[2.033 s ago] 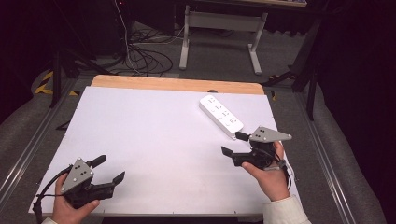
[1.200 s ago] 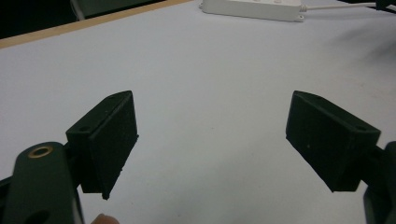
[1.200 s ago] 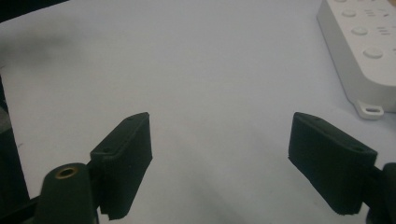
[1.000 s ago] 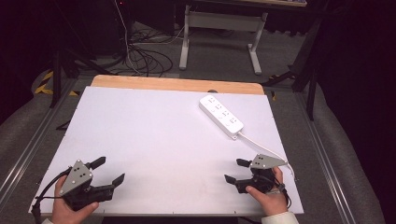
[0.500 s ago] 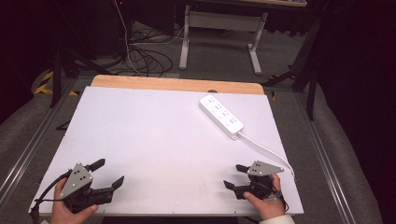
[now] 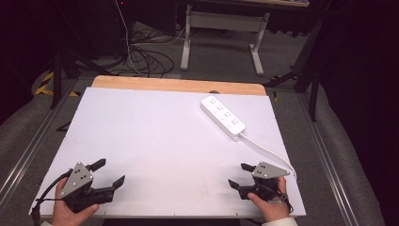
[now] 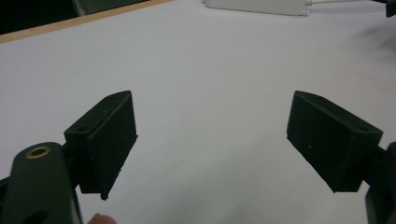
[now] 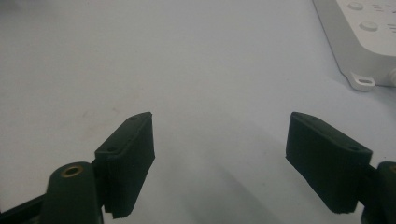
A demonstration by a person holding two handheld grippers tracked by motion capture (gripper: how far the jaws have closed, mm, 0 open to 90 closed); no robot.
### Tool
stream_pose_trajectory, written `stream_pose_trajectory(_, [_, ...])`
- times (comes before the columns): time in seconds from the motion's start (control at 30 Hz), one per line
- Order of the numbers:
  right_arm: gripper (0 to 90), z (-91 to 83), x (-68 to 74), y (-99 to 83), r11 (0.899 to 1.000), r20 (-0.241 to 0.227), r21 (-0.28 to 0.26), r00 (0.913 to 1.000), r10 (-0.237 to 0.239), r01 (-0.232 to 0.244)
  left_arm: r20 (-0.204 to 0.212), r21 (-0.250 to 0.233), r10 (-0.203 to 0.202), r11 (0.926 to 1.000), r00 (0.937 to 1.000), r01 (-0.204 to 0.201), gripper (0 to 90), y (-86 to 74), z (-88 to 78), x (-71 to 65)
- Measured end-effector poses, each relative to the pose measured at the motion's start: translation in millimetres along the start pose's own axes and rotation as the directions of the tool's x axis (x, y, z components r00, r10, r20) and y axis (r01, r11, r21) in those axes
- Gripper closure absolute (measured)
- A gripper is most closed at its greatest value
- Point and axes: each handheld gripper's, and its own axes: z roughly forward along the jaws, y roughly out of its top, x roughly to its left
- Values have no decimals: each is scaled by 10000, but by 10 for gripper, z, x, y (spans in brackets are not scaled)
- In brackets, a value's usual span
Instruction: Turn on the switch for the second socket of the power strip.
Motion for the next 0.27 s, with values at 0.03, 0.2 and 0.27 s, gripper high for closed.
stream_pose_trajectory(0.03, [240,-1,0,1,10000,-13,-11,10000,-11,11,-35,-10,83,10000,10000,-83,167,1,-1,-1])
stream_pose_trajectory(0.2, [239,-12,2,1,9999,22,-99,10000,-64,64,-157,-23,322,9995,9994,-322,167,3,-8,-5])
stream_pose_trajectory(0.27, [239,-19,5,4,9998,24,-195,10000,-90,90,-72,-33,168,9999,9998,-168,167,1,-5,-5])
